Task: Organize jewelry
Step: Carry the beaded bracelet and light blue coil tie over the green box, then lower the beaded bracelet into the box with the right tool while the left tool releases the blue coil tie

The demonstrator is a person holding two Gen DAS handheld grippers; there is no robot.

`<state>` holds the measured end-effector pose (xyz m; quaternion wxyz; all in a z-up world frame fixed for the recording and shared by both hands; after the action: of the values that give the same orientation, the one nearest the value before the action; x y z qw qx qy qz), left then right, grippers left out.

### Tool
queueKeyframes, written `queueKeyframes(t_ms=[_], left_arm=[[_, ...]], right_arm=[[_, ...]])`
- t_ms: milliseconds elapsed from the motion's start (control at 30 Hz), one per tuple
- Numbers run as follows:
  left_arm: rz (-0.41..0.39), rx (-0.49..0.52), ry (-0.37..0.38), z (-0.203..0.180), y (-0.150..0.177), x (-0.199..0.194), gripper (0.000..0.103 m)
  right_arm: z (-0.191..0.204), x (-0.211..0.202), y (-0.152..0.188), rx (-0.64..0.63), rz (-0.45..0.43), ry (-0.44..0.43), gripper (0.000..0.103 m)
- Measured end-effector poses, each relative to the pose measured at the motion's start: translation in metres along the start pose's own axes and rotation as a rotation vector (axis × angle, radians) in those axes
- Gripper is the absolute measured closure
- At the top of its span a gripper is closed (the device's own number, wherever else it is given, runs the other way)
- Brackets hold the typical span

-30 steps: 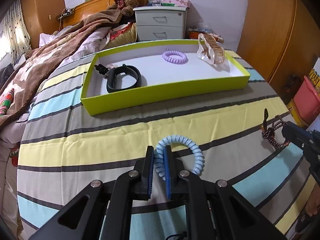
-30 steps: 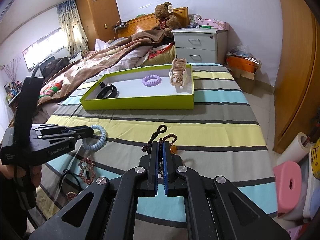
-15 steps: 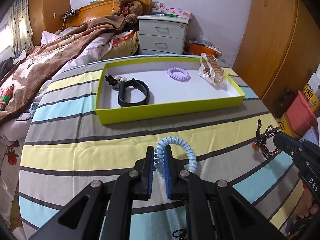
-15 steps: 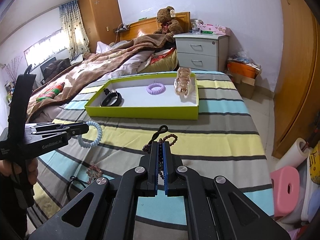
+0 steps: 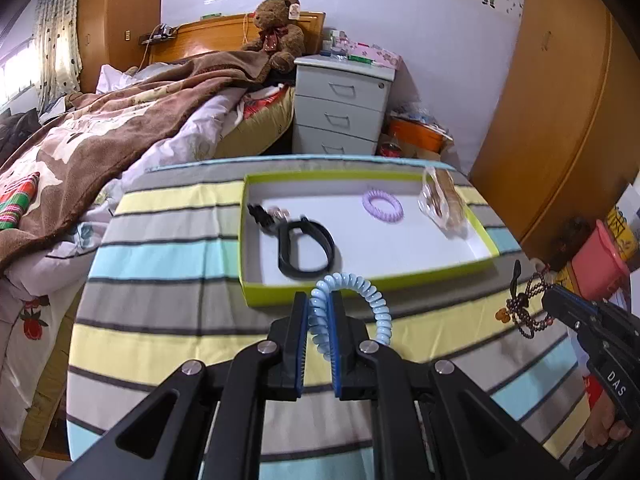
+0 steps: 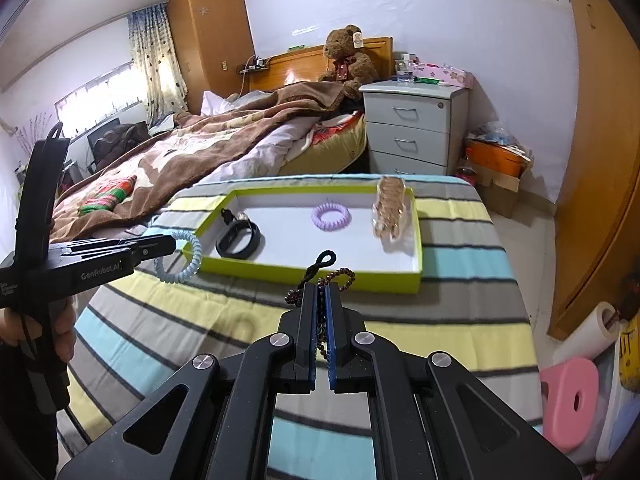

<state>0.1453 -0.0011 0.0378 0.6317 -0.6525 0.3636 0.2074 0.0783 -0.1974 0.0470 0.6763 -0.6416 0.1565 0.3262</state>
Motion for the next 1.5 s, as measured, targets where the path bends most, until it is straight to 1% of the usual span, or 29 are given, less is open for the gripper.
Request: queueKeyframes(t_ms=[333,533,700,867,1033,1333,1500], left_arm=[[-0.016,-0.018,0.006,0.015,-0.039,0.011,0.093],[-0.019,-0.029,0.010,0.022,-0.064,0.027,0.093],[-0.006,-0.038,0.020,0.026,-0.077,0.046,0.093],[0.028,-0.040,0.036,0.028,-0.085,0.072,0.093],[0.063,-0.042,0.037,0.028,-0.088,0.098,0.093],[0.092,-0.040,0.029,0.028,-0.096,0.128,0.093],[0.112,-0.034,0.016,0.028,-0.094,0.140,0.093]], right_arm=[[0.012,0.030,-0.032,-0.006,0.011,-0.022,0.100],[0.014,0.053,-0.045,0.003,0.025,-0.024,0.100],[0.013,0.078,-0.048,0.014,0.058,-0.023,0.100],[0.012,0.103,-0.048,0.028,0.096,-0.023,0.100],[0.009,0.119,-0.046,0.036,0.120,-0.026,0.100],[0.010,0.135,-0.043,0.033,0.144,-0.024,0.100],[0.008,0.141,-0.041,0.035,0.160,-0.024,0.100]])
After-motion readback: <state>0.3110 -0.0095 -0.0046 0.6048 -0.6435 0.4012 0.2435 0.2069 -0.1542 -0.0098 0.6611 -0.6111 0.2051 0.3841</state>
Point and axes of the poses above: each gripper's, at about its wrist camera, not at the fingertips, and x roughly the way its jaws point, z to its left, y to its underside, the point moved 1 cm from there along x, roughly the way its jaws point
